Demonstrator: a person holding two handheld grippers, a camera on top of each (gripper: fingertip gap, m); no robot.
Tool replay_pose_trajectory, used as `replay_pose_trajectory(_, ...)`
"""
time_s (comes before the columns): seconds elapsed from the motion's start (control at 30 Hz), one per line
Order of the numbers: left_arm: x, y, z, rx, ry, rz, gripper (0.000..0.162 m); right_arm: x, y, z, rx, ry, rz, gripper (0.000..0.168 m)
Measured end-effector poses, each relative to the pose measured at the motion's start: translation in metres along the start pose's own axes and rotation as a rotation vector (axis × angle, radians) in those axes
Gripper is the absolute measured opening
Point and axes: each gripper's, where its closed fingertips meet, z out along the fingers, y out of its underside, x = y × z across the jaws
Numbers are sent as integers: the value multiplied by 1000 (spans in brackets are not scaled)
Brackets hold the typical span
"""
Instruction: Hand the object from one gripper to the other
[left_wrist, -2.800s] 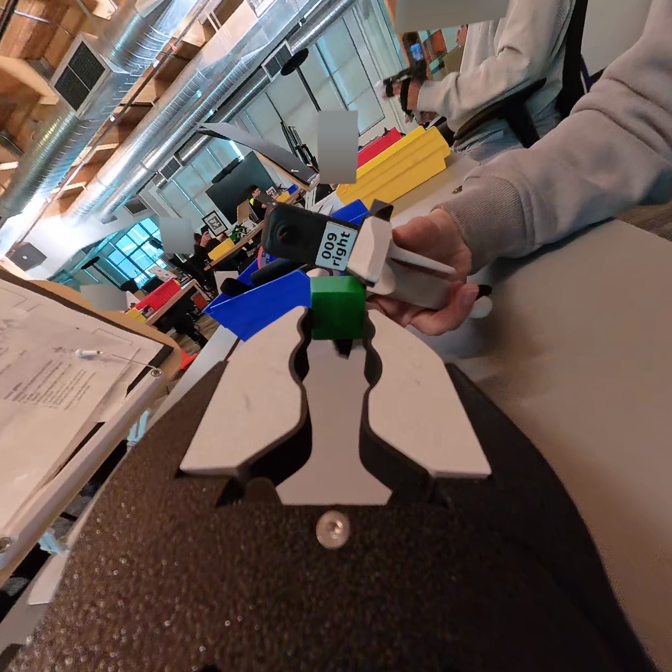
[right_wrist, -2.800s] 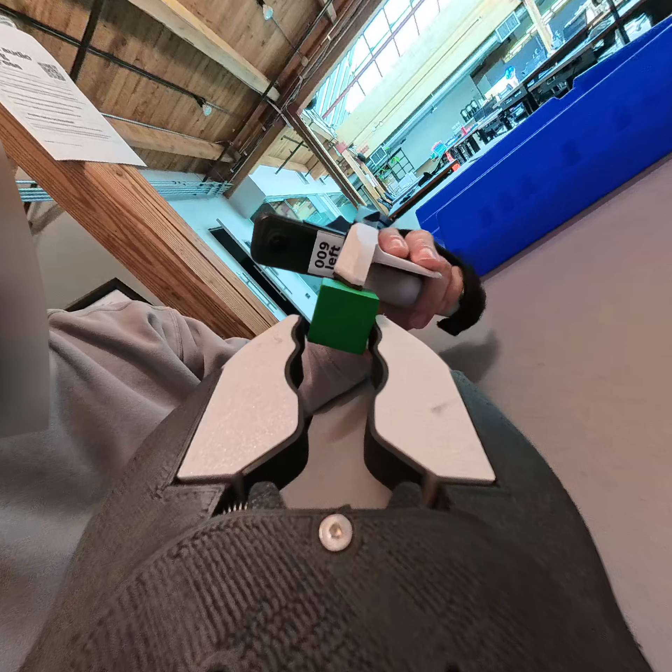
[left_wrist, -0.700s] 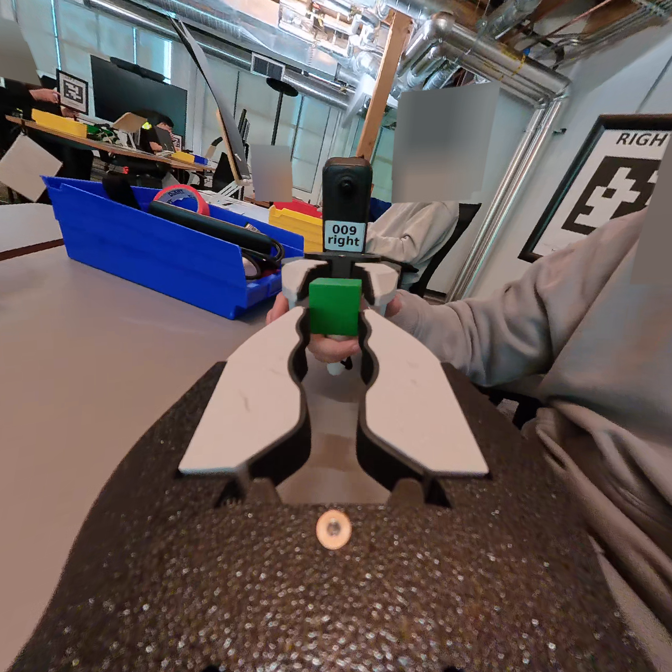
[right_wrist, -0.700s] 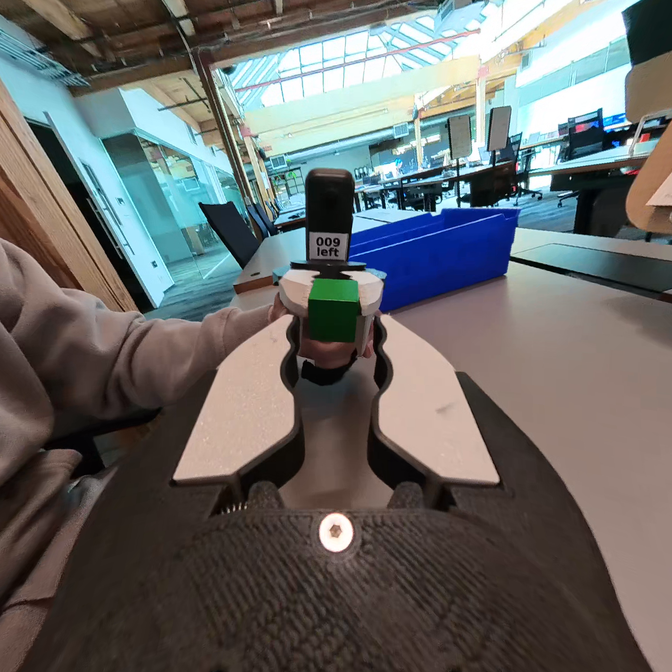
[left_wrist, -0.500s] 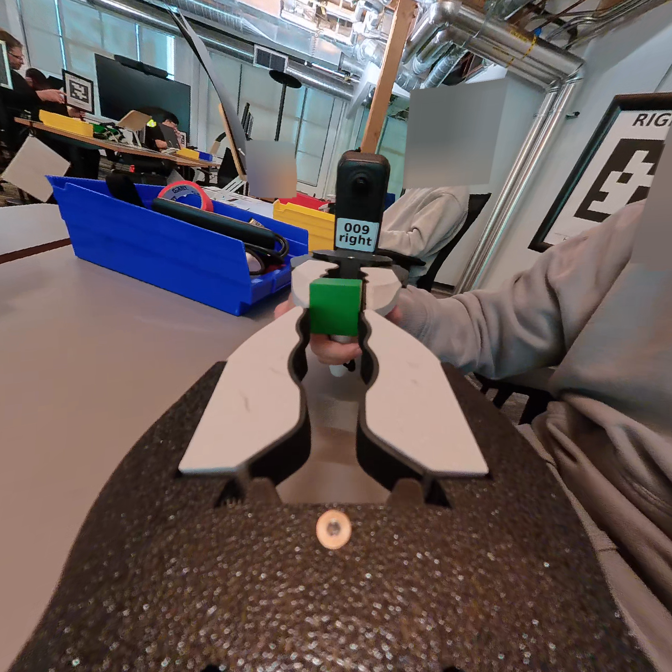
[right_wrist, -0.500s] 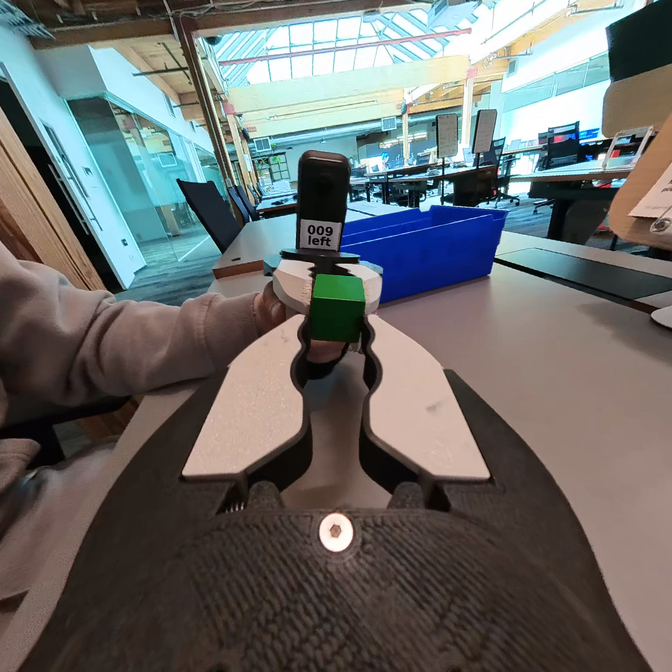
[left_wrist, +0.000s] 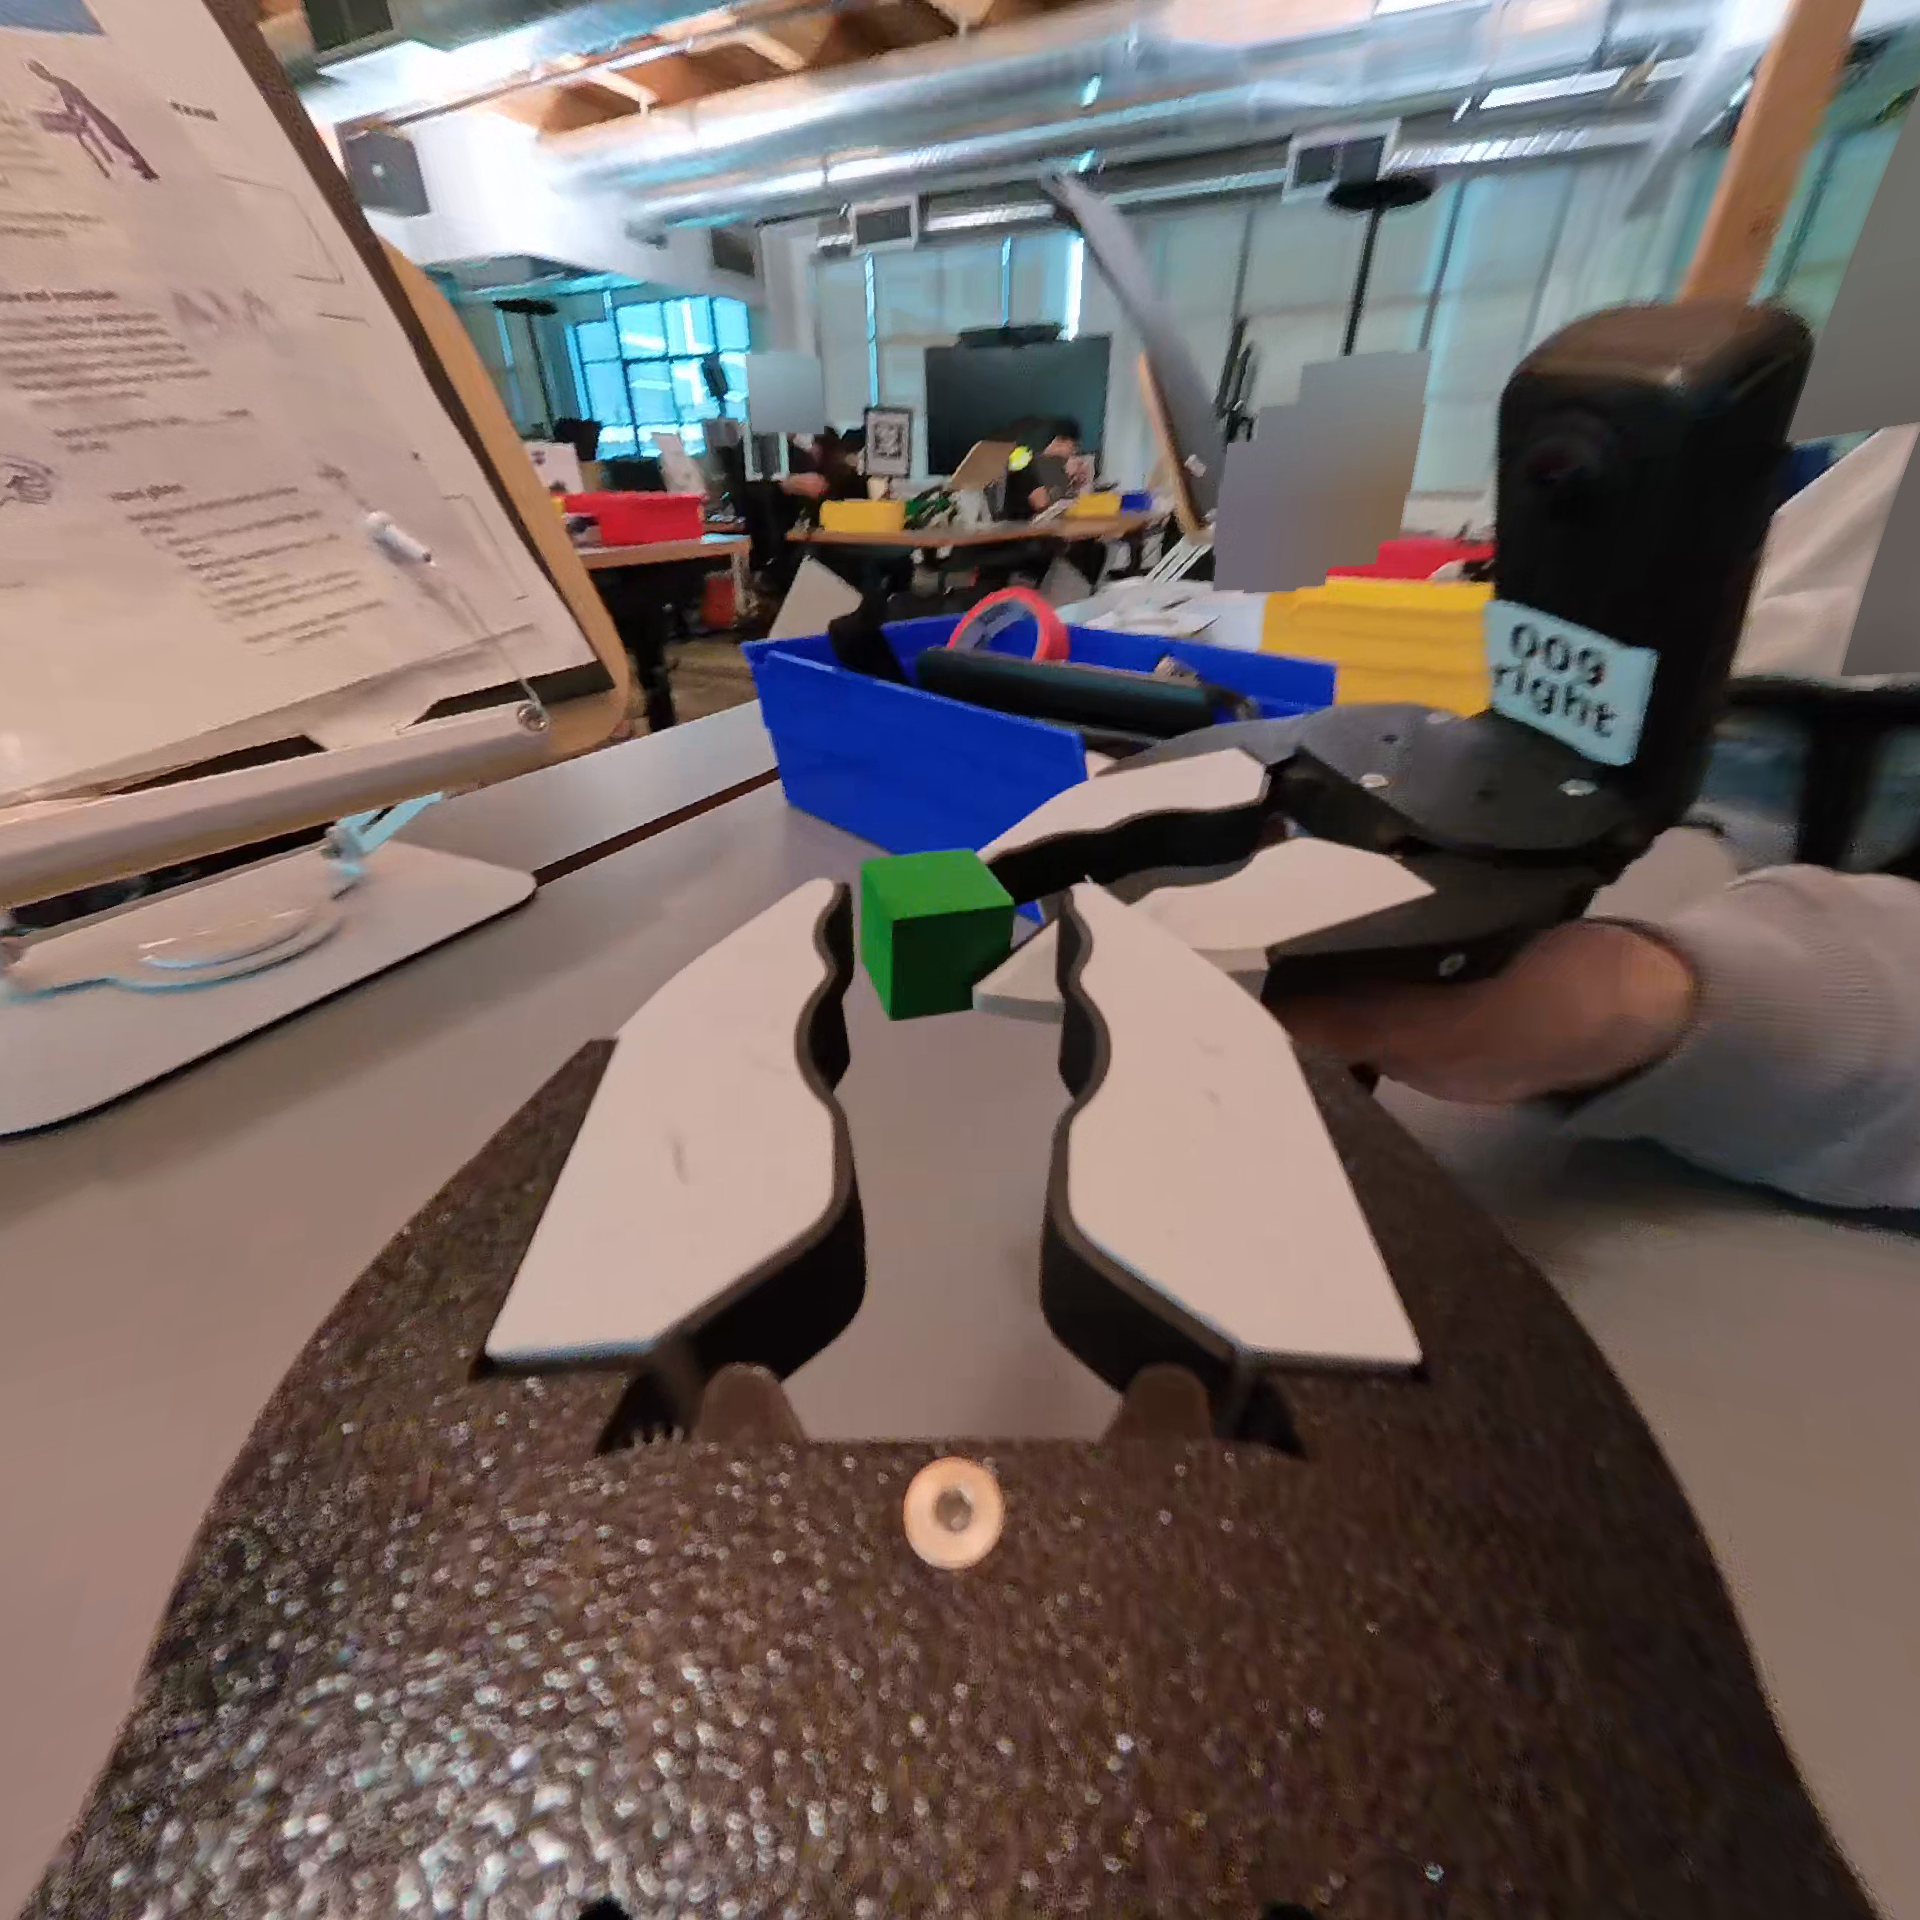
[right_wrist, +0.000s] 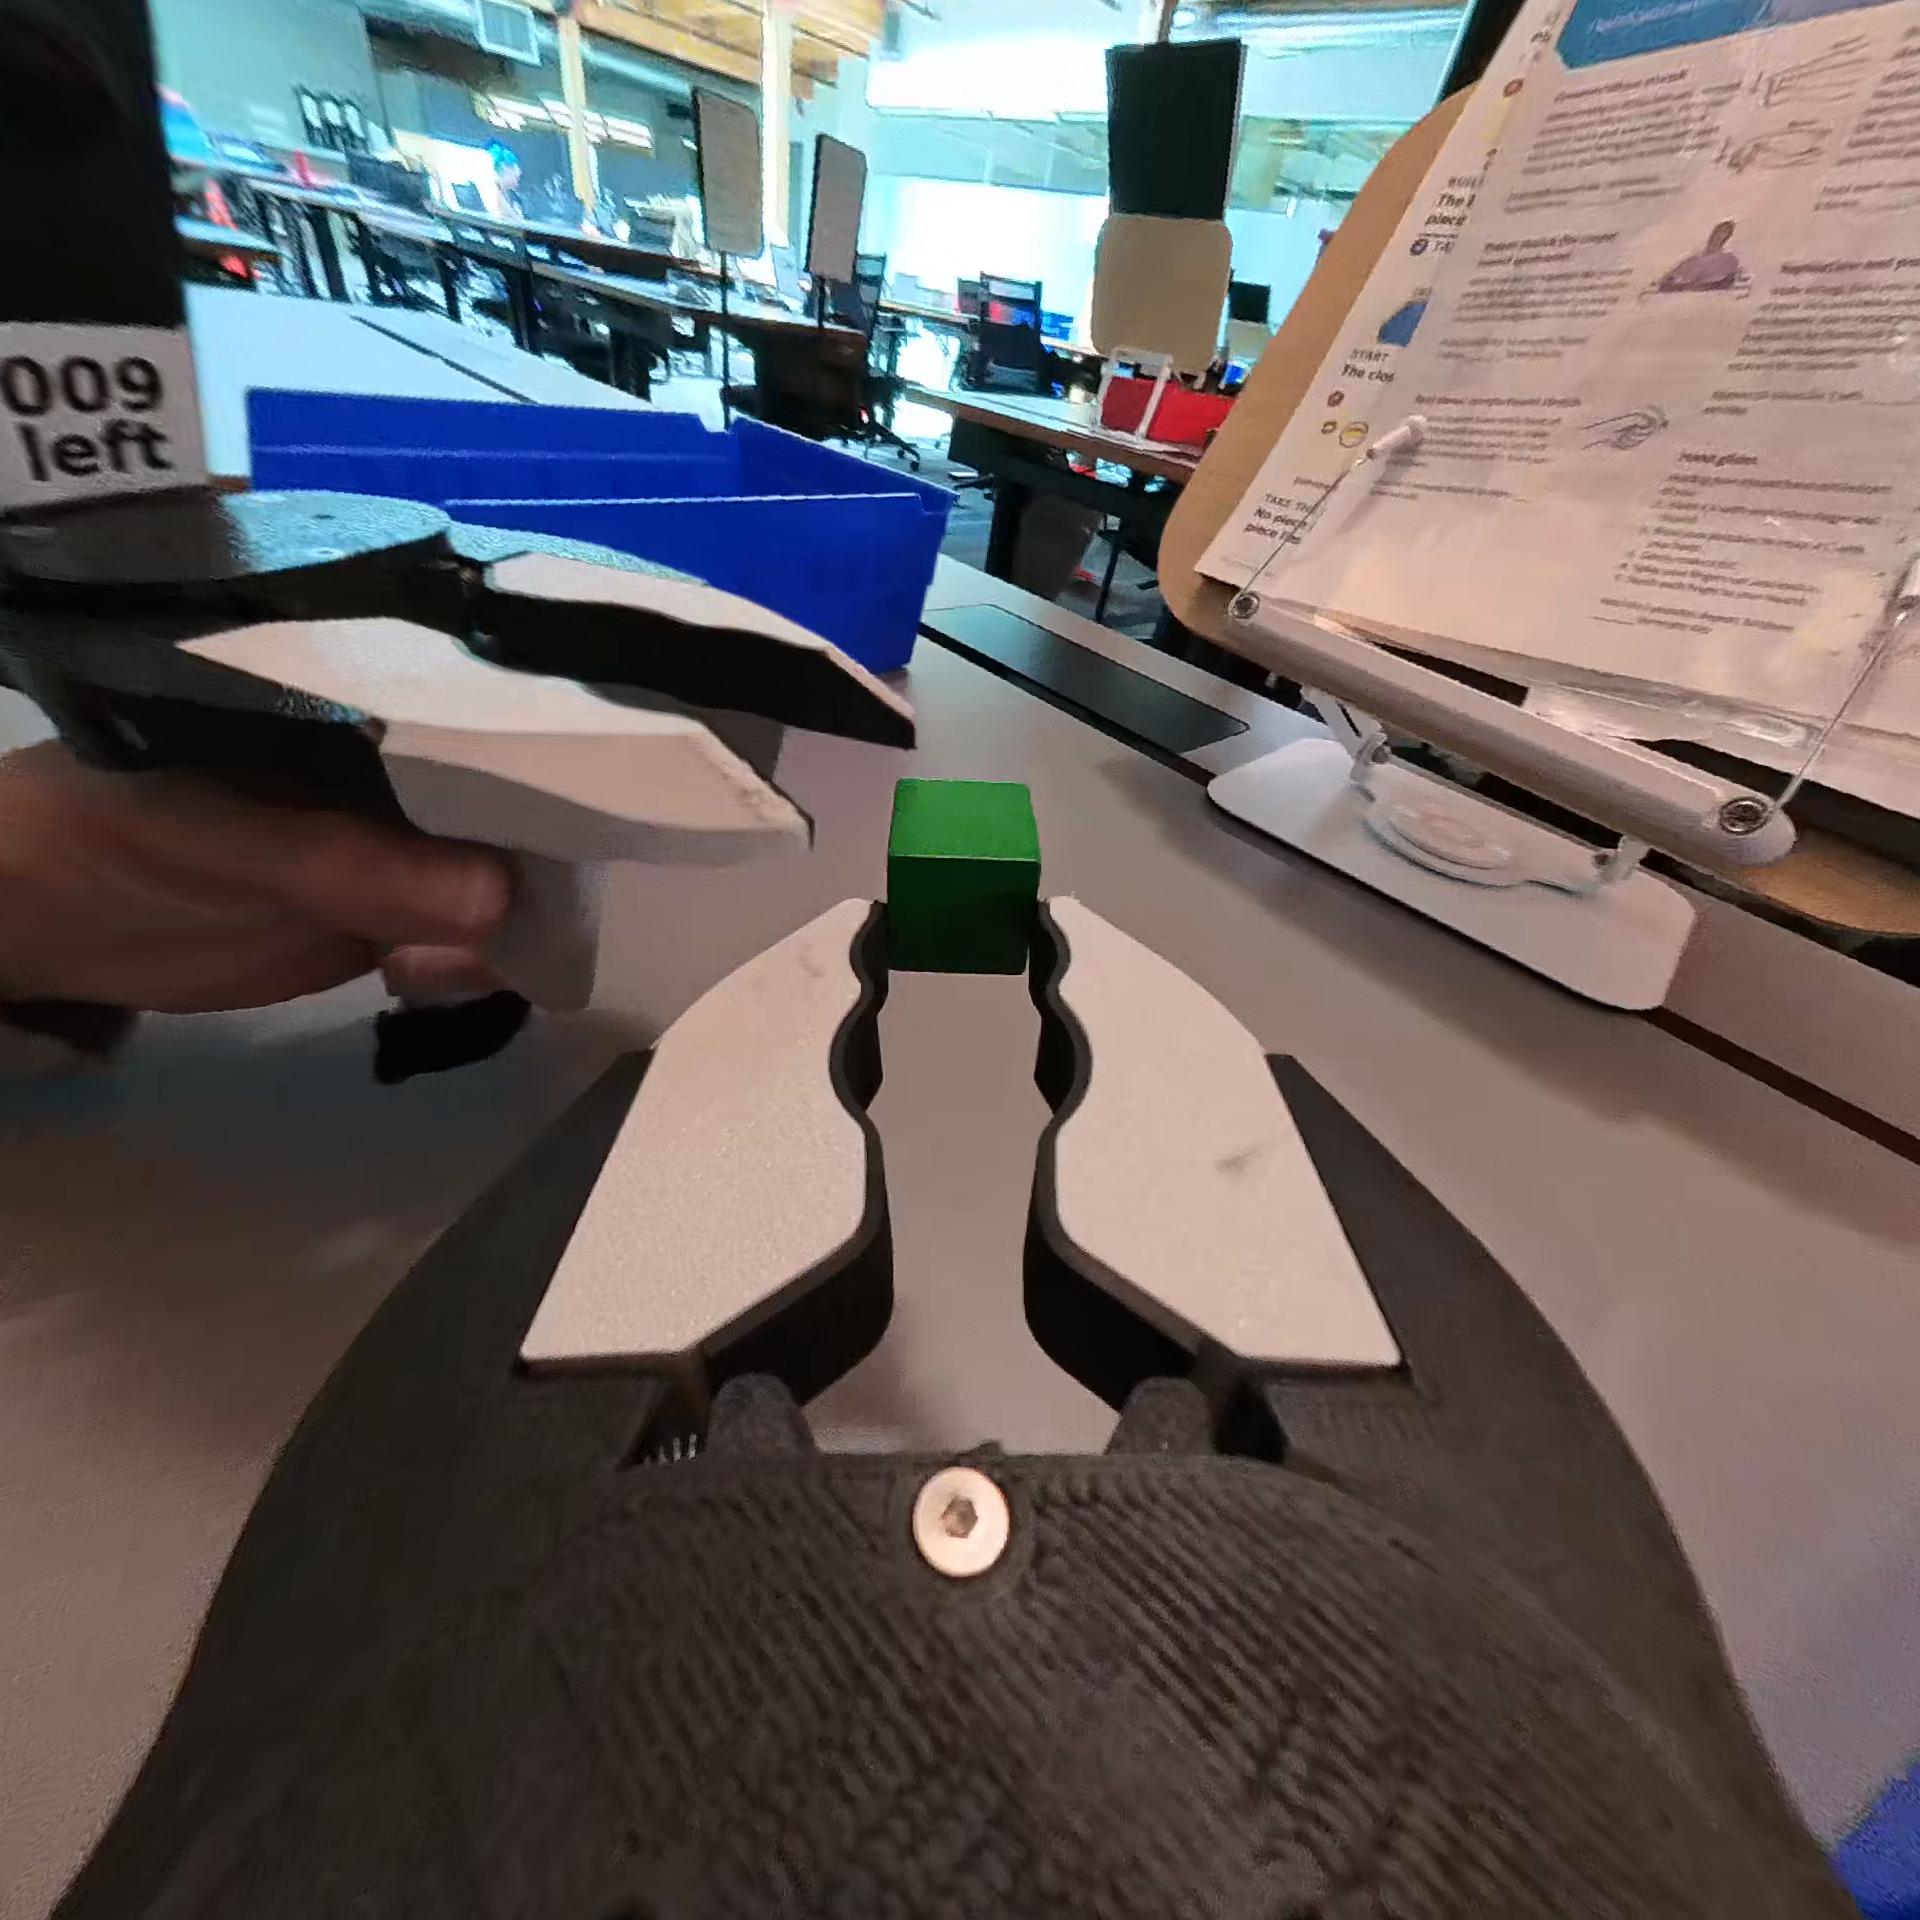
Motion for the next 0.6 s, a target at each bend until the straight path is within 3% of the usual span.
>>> replay_pose_trajectory(0.23,-7,15,6,-91,-137,-18,36,-3,6,2,-47,54,-140,26)
replay_pose_trajectory(0.6,-7,21,8,-113,-83,-125,26,-6,7,2,-54,60,-241,26)
